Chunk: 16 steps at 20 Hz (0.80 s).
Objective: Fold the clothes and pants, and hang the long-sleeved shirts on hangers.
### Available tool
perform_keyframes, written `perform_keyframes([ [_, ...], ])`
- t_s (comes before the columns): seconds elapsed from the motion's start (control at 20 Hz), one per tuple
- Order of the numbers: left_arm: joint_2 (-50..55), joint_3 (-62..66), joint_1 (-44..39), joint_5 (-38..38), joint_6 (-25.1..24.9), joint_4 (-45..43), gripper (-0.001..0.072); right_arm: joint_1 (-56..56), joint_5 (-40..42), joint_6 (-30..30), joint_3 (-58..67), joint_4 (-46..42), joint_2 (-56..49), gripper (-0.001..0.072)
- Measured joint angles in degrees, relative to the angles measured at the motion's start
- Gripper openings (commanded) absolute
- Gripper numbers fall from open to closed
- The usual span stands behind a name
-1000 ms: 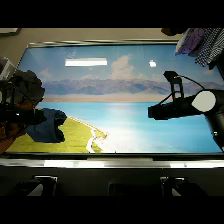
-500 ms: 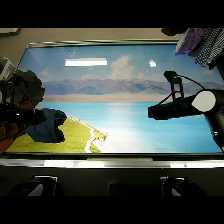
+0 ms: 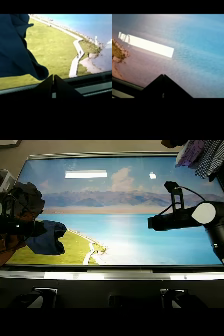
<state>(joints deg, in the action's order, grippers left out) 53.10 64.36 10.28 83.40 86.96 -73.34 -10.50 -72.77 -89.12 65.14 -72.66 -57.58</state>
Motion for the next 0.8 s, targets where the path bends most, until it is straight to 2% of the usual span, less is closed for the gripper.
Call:
perform_keyframes([
  [0.05, 0.1, 0.0, 0.0, -0.1, 0.2, -0.5, 0.0704, 0.0, 0.0, 0.0, 0.0, 0.0, 0.0, 0.0025],
  [0.25, 0.9, -1.5, 0.6, 0.0, 8.5, -11.0, 0.0720, 0.0, -0.3, 0.0, 0.0, 0.0, 0.0, 0.0026],
  [0.4, 1.6, -5.5, 2.0, -3.2, 11.8, -16.6, 0.0720, 0.0, -1.2, 0.0, 0.0, 0.0, 0.0, 0.0026],
  [0.8, 6.6, -17.7, 4.0, -25.6, 19.1, -20.4, 0.0720, 0.0, -3.3, 0.0, 0.0, 0.0, 0.0, 0.0031],
])
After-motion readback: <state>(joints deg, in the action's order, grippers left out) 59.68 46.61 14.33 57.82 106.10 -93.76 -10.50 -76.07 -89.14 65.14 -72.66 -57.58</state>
